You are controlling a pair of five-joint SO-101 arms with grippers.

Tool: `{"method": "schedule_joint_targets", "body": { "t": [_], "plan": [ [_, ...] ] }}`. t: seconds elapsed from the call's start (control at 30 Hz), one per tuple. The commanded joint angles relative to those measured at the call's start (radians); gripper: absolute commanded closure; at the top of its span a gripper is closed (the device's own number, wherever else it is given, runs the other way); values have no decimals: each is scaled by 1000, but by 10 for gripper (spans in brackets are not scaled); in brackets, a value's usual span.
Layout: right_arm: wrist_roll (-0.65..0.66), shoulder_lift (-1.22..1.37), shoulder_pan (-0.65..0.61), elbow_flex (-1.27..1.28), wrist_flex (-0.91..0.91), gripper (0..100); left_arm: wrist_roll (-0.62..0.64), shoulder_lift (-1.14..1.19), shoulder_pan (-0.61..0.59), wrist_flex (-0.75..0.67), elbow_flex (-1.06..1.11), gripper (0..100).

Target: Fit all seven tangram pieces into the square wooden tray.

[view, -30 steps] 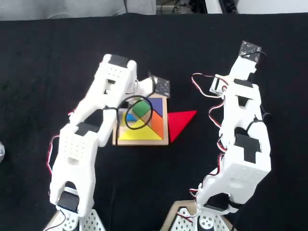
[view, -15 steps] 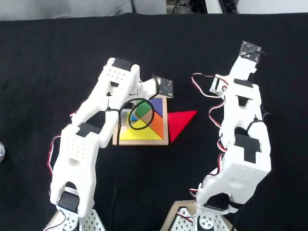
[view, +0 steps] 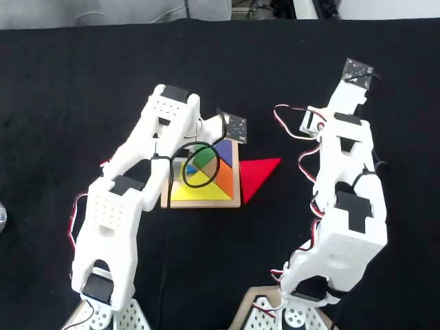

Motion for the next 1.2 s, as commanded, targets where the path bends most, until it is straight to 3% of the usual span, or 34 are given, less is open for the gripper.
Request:
{"method": "schedule_joint_targets", "body": {
  "t": [0.0, 0.2, 0.3, 0.6, 0.83, 1.03, 1.17],
  "plan": [
    [11, -15, -18, -54, -15, 986, -11, -5, 5, -6, 1, 780],
    [11, -15, -18, -54, -15, 985, -14, -5, 1, 2, -21, 890],
    [11, -15, -18, -54, -15, 985, -11, -5, -2, 3, -16, 894],
    [11, -15, -18, -54, -15, 985, -9, -127, 5, 275, -271, 898],
    [11, -16, -18, -54, -14, 985, 100, -153, -31, 218, -377, 898],
    [12, -16, -18, -54, -14, 985, 117, -58, -58, 144, -355, 898],
    [12, -16, -18, -54, -15, 985, 172, -80, -70, 203, -452, 895]
  ]
}}
